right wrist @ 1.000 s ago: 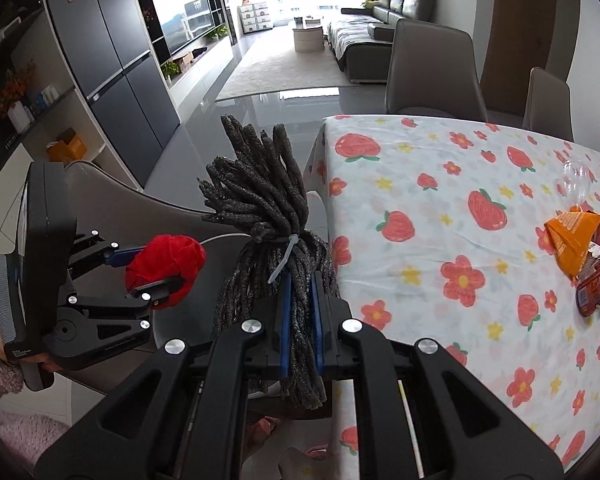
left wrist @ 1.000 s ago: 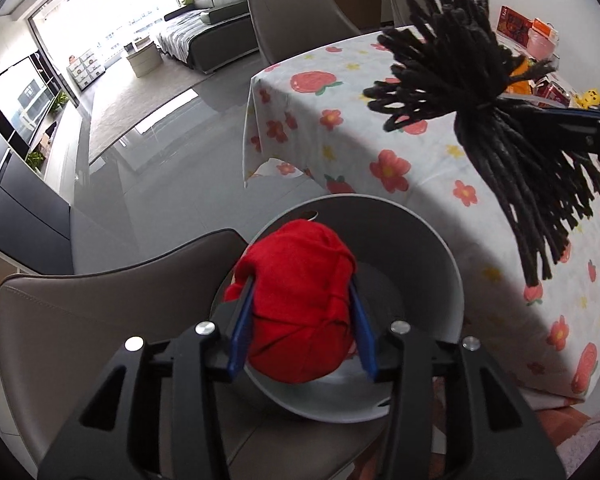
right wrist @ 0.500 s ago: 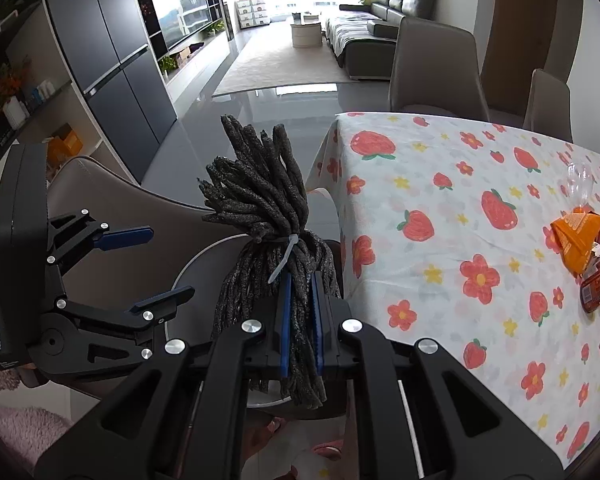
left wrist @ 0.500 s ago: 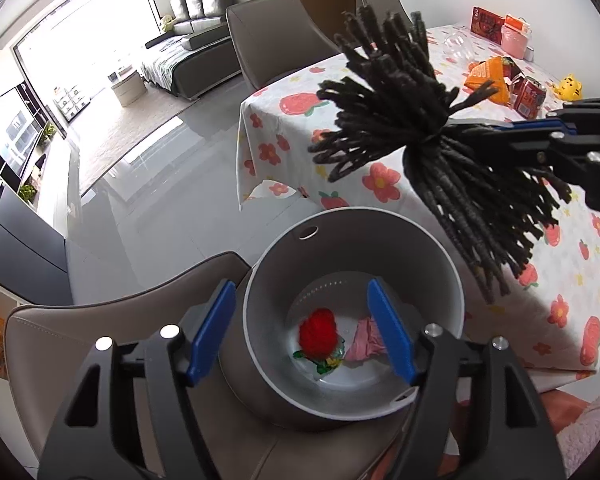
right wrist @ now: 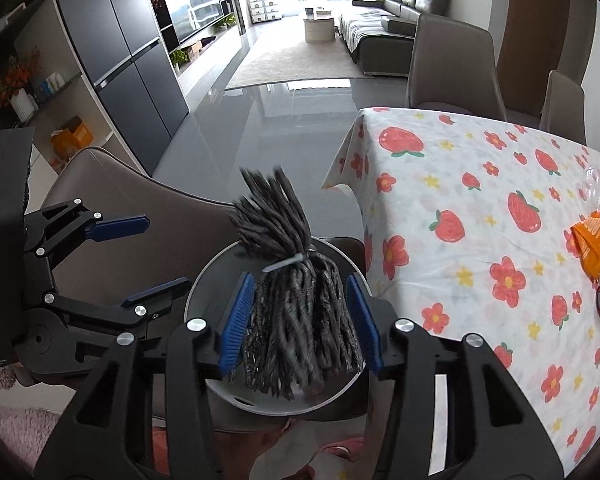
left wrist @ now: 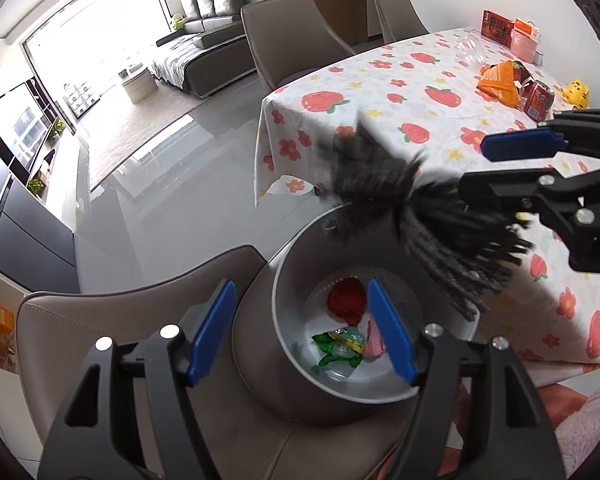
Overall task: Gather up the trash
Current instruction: 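Open the left tool over the bin while the right tool drops the tassel, then move both tools back over the table toward the orange bag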
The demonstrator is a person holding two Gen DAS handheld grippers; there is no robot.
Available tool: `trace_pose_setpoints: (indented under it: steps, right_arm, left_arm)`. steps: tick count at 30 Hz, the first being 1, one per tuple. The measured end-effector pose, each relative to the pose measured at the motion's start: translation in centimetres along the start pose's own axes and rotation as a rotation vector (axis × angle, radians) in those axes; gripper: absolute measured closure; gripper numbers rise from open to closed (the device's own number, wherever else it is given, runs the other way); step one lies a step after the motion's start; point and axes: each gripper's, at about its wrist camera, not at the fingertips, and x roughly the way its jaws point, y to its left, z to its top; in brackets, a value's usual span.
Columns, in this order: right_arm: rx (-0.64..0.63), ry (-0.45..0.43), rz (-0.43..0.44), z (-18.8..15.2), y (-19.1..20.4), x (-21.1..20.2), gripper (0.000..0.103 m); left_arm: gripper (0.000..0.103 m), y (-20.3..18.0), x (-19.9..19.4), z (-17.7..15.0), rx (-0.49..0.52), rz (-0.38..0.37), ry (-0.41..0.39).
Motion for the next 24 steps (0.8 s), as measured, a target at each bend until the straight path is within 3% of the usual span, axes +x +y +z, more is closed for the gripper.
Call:
trace_pose_setpoints:
  steps: [8, 13, 24]
  right_arm:
    - [0.026, -0.023, -0.021, 0.0, -0.8, -0.8, 0.054]
    - [0.099, -0.042, -0.076, -1.0, -3.4, -2.6, 0.054]
    - [0.346, -0.093, -0.281, -6.8, -14.1, -9.5, 0.054]
  left_arm:
    - [0.034, -0.2, 0.0, 0.7, 0.02, -0.015, -0.017]
    - [0.034, -1.8, 0.4, 2.3, 0.071, -0.053, -0.039]
    - [0.034, -12.1, 1.5, 8.8, 0.26, -0.179, -0.105]
